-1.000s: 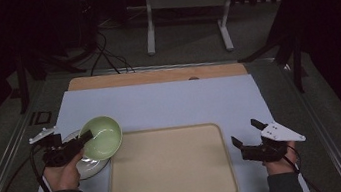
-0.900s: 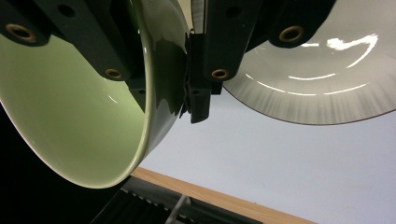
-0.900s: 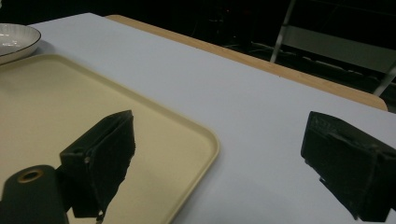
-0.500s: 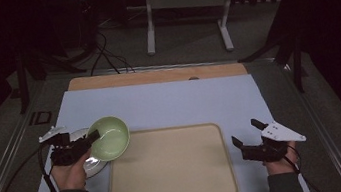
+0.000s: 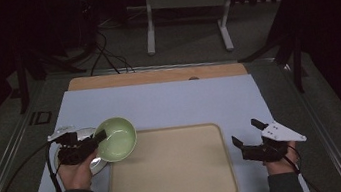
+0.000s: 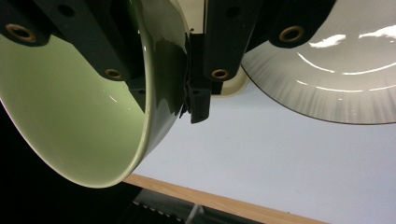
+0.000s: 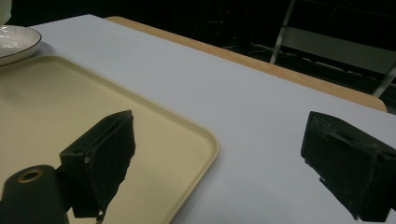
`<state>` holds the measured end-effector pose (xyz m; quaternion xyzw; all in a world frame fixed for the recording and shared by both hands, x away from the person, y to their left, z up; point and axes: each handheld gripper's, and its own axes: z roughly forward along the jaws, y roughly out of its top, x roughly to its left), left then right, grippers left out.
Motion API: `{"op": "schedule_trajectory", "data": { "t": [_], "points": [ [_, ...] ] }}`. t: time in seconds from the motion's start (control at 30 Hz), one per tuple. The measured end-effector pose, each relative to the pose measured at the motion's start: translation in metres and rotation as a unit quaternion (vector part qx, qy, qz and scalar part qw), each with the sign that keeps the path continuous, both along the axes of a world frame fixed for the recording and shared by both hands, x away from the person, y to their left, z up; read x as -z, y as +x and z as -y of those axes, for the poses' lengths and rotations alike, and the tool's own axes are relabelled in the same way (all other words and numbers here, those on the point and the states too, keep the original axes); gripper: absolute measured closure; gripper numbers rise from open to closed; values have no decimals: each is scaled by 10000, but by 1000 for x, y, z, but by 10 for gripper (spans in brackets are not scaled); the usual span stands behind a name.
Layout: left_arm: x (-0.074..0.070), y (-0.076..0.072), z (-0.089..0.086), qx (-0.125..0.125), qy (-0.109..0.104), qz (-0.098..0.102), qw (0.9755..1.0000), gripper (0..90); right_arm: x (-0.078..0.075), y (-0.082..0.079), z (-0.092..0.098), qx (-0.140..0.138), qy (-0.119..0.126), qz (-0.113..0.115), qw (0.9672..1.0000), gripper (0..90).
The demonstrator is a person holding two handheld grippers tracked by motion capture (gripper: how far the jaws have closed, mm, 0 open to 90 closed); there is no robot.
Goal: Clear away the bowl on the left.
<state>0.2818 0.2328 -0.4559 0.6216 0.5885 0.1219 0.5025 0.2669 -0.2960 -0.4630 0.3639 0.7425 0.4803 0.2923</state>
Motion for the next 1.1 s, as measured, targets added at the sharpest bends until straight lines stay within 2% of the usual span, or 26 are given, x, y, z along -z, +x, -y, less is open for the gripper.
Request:
{"op": "schedule_trajectory", "data": {
  "t": [1.1],
  "points": [
    [5,2,28,339,8,-39,9994,795,0,0,0,-5,-6,12,10000,95]
  ]
}}
